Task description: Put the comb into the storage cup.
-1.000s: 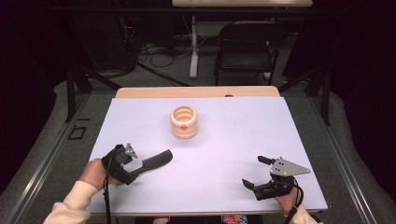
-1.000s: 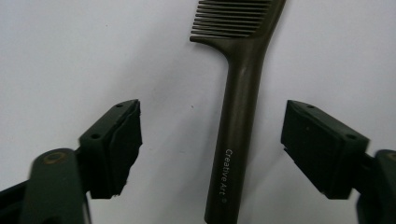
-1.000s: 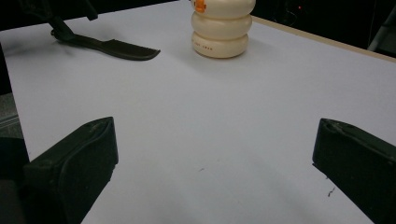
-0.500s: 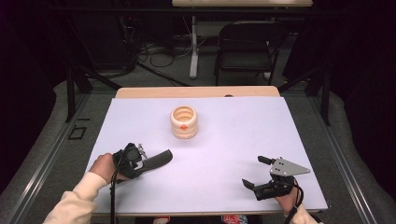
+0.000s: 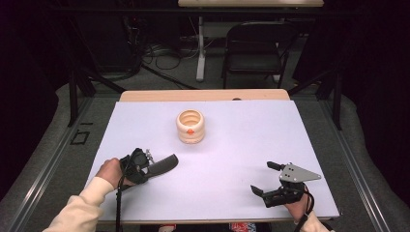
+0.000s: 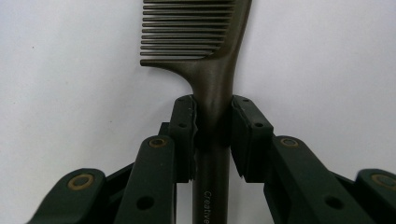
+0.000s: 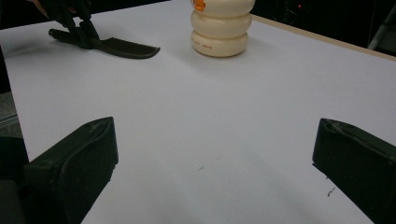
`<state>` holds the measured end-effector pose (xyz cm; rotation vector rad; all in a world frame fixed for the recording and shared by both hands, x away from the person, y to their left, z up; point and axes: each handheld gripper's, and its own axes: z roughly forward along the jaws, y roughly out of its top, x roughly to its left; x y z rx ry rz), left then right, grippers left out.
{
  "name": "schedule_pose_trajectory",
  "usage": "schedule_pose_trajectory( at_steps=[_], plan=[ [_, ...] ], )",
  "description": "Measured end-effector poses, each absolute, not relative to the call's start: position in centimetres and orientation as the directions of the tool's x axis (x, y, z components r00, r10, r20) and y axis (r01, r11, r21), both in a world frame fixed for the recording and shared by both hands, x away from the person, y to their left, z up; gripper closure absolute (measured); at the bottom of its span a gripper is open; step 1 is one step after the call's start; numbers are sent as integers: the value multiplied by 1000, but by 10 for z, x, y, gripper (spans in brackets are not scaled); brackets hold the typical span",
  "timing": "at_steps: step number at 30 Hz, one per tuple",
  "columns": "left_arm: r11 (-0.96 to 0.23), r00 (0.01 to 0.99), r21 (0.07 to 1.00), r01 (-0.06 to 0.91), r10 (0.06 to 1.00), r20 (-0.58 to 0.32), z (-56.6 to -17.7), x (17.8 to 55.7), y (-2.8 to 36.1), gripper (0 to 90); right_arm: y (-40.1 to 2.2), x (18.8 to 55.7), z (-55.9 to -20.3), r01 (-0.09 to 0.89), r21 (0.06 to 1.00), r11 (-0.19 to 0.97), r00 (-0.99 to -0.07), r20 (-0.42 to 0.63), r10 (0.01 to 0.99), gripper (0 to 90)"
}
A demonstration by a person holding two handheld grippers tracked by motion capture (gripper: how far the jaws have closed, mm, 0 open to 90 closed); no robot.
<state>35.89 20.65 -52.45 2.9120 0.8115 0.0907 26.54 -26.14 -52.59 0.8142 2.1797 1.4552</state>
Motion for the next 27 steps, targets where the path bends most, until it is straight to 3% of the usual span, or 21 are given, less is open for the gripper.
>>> schedule_pose_trajectory(
  at_steps=[27],
  plan=[
    [-728,780,378,572,625,22,-511,346,221,723,-262,265,-526,250,923,293,-750,-7,661,0]
  ],
)
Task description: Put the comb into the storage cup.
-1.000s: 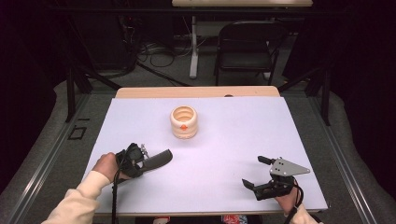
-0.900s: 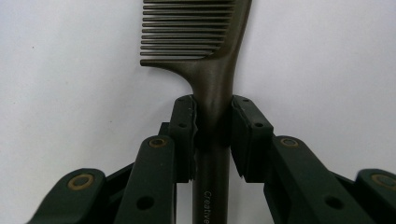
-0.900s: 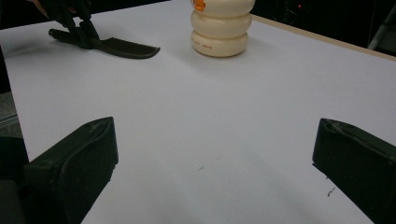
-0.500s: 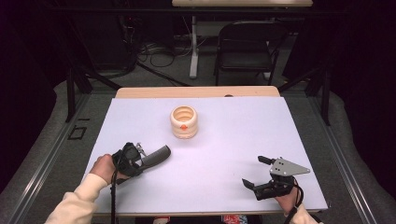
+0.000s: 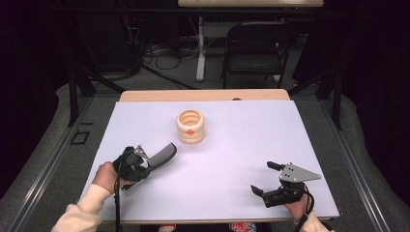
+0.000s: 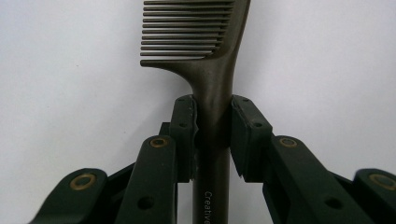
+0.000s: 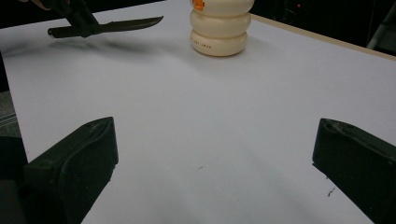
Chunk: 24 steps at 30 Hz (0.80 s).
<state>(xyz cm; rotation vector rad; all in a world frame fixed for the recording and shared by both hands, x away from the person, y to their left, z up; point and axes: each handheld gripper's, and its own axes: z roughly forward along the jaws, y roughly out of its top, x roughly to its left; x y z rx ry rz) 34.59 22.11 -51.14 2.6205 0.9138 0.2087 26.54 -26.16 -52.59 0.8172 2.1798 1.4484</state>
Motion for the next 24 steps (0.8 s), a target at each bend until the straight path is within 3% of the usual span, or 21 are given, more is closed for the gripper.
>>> schedule_pose_trajectory(
  at_steps=[24],
  plan=[
    [-552,689,572,606,724,-31,-521,350,232,725,-259,268,-527,254,919,302,-757,-5,653,0]
  ],
)
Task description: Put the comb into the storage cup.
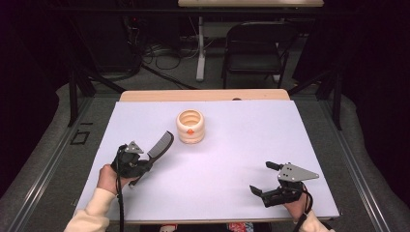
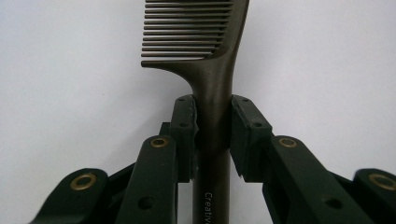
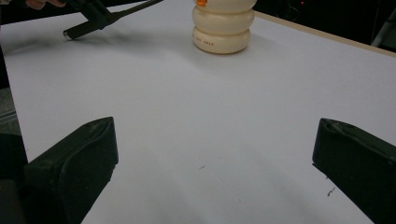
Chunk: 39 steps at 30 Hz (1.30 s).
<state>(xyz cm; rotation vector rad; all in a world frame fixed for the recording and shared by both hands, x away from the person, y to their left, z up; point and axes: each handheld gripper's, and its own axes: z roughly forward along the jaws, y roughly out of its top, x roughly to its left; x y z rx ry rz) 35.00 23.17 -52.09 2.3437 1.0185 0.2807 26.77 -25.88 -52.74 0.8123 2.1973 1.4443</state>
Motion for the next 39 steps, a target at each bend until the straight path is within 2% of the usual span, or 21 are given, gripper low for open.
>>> schedule_pose_trajectory(
  at_steps=[14,39],
  plan=[
    [-471,645,646,601,763,-44,-518,358,232,725,-258,269,-528,260,916,306,-758,-3,652,0],
    [-404,613,693,598,787,-70,-515,374,225,726,-258,269,-528,260,916,307,-751,-8,660,0]
  ],
)
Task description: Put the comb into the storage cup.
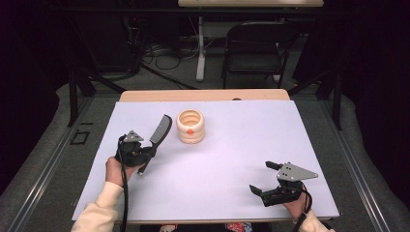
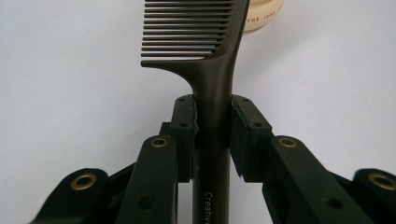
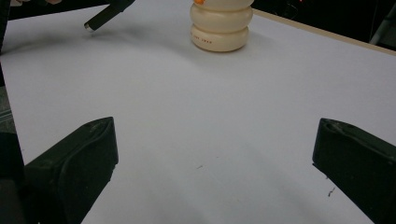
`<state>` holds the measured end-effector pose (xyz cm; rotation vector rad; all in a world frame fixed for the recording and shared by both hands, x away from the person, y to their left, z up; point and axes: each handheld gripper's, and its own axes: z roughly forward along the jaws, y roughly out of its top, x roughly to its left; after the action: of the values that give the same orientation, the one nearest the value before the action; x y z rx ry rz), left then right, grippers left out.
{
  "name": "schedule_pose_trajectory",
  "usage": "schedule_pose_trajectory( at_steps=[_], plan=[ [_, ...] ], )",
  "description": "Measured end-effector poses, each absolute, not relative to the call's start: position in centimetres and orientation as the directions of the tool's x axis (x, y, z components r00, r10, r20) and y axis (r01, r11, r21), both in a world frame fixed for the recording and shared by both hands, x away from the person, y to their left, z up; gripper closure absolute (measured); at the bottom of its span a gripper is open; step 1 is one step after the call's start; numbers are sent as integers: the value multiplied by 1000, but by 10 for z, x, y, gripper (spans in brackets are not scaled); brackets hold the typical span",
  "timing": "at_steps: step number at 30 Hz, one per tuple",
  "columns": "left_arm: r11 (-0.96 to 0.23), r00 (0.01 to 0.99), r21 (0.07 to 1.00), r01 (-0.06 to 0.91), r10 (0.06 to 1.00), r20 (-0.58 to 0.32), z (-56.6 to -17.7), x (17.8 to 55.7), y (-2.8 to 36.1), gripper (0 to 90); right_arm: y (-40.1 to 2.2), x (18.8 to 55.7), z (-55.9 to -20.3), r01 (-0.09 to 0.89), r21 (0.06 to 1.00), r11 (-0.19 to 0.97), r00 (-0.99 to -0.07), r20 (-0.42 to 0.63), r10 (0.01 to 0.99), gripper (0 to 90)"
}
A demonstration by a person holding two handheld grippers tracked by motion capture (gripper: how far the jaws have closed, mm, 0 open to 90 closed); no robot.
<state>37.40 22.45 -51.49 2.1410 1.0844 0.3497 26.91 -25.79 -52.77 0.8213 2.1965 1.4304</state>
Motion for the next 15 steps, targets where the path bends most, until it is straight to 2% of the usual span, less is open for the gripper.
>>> schedule_pose_trajectory(
  at_steps=[15],
  plan=[
    [-357,593,727,586,800,-86,-513,386,223,726,-258,268,-527,258,915,310,-752,-11,659,0]
  ],
)
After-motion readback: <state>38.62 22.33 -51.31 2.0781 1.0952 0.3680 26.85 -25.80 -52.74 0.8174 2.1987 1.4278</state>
